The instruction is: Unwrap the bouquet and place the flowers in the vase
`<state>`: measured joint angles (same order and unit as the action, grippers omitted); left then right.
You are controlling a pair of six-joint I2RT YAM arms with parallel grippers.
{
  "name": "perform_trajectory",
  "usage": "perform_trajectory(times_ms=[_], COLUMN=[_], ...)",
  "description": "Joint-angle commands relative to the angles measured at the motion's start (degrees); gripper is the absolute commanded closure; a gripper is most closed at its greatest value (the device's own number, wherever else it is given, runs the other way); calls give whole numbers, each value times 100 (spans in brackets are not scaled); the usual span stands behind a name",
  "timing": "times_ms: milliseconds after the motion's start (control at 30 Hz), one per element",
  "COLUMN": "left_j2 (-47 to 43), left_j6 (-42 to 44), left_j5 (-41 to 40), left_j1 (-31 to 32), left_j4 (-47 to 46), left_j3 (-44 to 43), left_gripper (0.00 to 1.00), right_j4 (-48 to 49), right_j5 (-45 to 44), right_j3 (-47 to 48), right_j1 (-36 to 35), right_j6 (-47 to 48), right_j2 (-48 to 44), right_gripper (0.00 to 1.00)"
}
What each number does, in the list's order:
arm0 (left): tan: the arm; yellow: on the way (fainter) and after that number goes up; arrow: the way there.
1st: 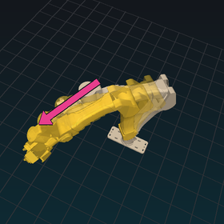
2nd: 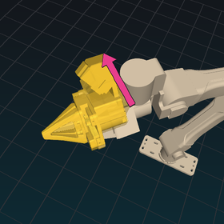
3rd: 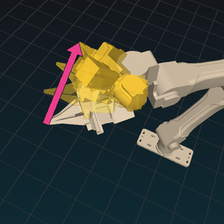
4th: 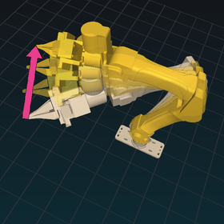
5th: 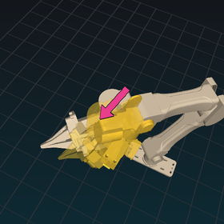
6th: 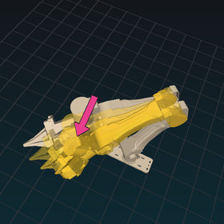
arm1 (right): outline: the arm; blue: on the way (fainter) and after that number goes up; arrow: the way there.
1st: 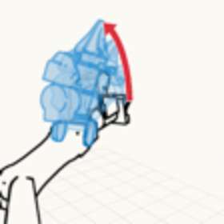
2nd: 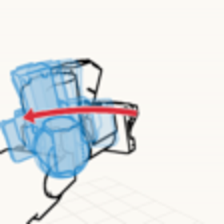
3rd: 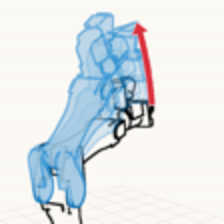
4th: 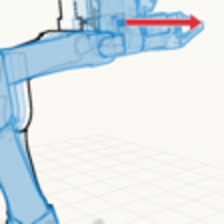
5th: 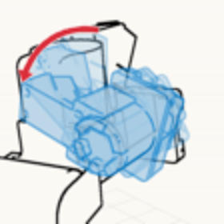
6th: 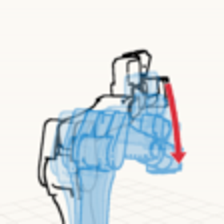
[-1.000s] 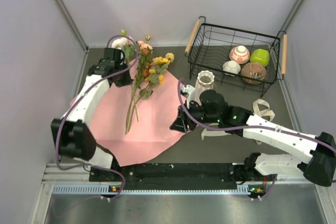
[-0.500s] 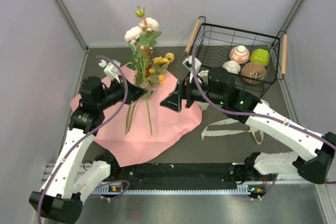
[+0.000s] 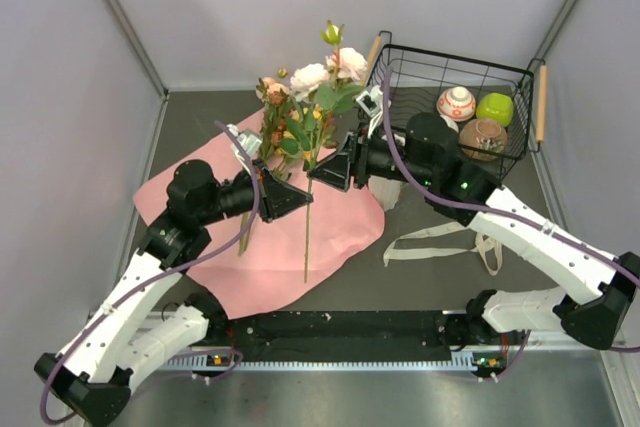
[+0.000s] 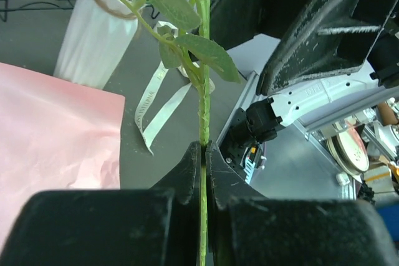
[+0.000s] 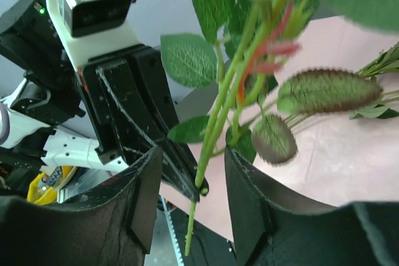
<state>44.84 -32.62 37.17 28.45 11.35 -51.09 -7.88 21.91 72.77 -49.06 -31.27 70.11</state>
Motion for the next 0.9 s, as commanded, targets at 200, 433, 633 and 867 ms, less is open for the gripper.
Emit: perform_trajectory(times_ms=[200, 433, 633, 867], left_j2=[297, 324, 447, 491], left_j6=[397, 520, 581, 599], left_j5=[-491, -843, -851, -904], left_j1=[758, 996, 1110, 1181], left_j4=[-265, -160, -107, -46], left_j3=[-305, -428, -542, -639], left_gripper=[100, 100, 100, 100], right_j4=[234, -30, 67, 173], right_j5=[-354, -864, -838, -855], right_j3=[194, 71, 0, -44], right_j1=[151, 160, 168, 160], right_j6=[156, 331, 340, 323], right_j2=[-207, -427, -515, -551], right_gripper=[62, 60, 83, 100])
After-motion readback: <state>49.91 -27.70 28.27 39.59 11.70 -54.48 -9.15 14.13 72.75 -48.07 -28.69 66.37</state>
